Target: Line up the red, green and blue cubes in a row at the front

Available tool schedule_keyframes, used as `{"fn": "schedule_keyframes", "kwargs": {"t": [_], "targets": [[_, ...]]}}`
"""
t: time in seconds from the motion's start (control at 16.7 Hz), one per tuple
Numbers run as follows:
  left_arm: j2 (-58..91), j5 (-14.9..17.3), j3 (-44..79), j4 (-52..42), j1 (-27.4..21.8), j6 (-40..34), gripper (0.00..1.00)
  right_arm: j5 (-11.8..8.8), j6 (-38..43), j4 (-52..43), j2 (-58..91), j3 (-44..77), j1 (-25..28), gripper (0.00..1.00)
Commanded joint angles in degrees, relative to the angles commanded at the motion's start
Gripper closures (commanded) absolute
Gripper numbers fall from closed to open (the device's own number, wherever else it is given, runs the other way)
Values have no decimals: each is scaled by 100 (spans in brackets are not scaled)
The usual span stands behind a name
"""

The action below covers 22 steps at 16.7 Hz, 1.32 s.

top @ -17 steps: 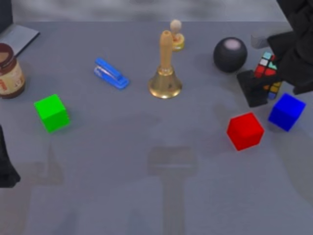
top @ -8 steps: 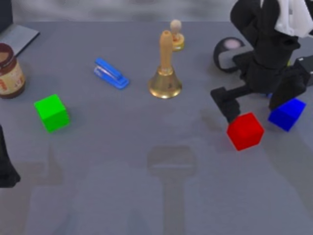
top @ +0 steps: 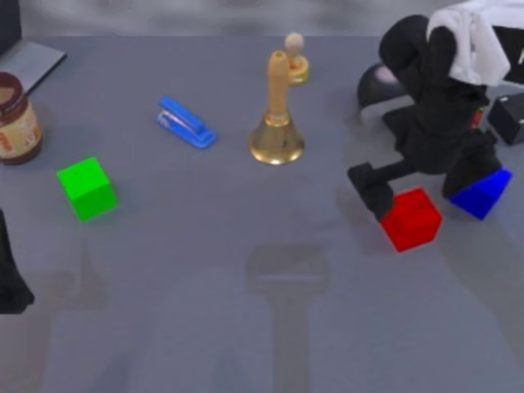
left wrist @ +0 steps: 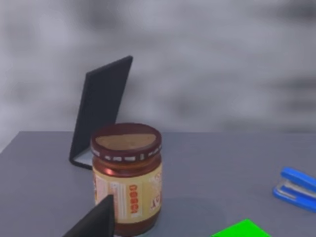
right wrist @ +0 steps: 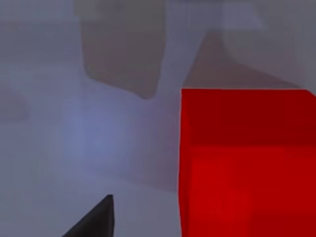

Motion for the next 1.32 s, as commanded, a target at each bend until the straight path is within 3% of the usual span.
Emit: {"fn": "schedule_keyframes", "kwargs": {"t": [0.24, 0.54, 1.32], "targets": [[0, 0, 0, 0, 0, 0, 0, 3, 18, 920, 347, -539, 12, 0], [0, 0, 0, 0, 0, 0, 0, 4, 23, 1078, 427, -651, 16, 0], [0, 0, 0, 0, 0, 0, 0, 4, 23, 1078, 427, -651, 16, 98]]}}
